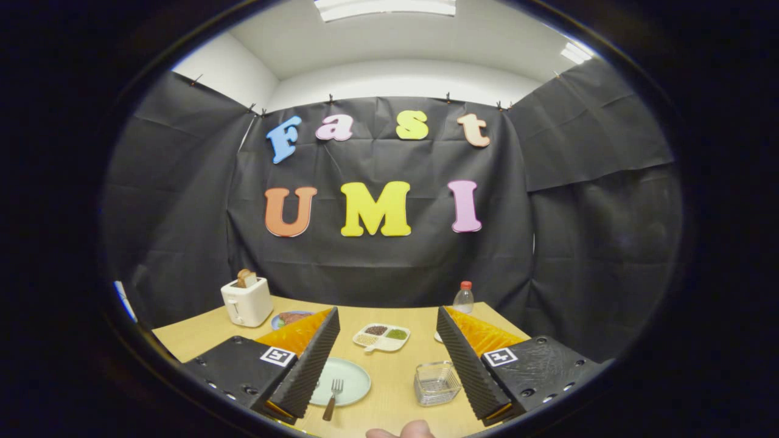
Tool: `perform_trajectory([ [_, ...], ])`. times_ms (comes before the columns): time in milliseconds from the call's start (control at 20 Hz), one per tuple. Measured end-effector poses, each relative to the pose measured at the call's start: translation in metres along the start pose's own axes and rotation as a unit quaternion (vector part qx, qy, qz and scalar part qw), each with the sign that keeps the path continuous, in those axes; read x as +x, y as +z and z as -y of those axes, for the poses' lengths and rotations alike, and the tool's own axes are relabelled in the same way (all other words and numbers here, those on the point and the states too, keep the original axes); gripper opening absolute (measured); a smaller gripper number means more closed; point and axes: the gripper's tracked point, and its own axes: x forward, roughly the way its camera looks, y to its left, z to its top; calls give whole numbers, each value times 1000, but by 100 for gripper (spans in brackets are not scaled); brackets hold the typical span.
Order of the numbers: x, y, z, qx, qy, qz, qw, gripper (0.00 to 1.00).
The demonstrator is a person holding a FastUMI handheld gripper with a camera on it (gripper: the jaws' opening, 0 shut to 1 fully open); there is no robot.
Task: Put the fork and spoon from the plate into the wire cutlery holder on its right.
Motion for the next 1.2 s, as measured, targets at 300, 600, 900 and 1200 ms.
perform_trajectory([
  [300, -3, 1, 2, 1, 1, -1, 1000, 96],
  [600, -8, 0, 12, -7, 1, -2, 1000, 96],
  [900, -13, -29, 0, -18, 44, -55, 997, 95],
  [1200, -14, -74, -21, -49, 110, -201, 972, 95],
])
